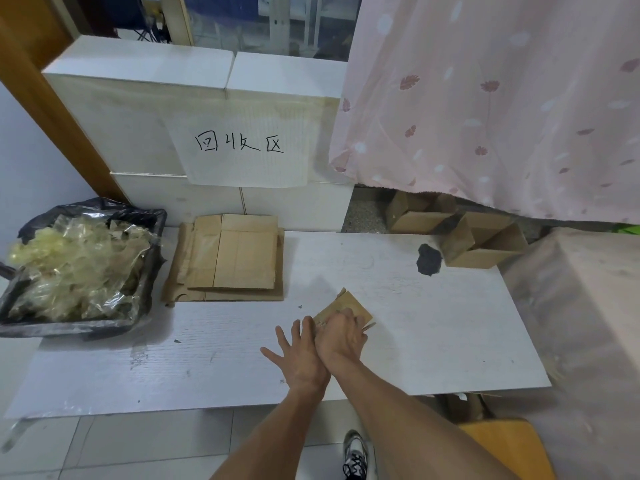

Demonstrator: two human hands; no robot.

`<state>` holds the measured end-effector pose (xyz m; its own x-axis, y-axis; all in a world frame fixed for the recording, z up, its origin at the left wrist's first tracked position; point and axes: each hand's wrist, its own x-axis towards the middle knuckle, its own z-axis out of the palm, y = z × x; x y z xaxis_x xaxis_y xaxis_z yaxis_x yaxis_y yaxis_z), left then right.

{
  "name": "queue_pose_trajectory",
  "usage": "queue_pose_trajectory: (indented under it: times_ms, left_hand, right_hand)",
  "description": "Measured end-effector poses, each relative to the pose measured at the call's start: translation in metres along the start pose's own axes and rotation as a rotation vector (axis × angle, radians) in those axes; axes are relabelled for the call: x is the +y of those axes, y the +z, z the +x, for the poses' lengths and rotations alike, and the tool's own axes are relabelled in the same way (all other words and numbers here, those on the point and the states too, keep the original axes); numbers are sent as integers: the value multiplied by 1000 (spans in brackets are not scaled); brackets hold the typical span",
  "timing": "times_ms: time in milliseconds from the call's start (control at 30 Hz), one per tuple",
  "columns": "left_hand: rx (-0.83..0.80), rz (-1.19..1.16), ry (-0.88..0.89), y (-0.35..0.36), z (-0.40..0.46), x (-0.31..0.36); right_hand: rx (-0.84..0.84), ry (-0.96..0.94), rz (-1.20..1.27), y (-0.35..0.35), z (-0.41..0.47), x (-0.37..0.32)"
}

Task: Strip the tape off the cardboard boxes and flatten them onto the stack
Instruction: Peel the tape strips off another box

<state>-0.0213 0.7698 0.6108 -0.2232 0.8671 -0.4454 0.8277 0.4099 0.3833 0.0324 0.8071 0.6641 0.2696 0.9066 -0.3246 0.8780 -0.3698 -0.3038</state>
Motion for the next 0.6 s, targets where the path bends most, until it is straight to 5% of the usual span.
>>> queue_pose_trajectory:
  times_ms: [333, 600]
  left_hand:
    - [-1, 25, 4, 3, 2, -1]
    - [-1, 34, 17, 4, 4, -1]
  right_hand:
    - [-128, 14, 31, 5, 8, 3]
    - [69, 14, 179, 5, -2, 13]
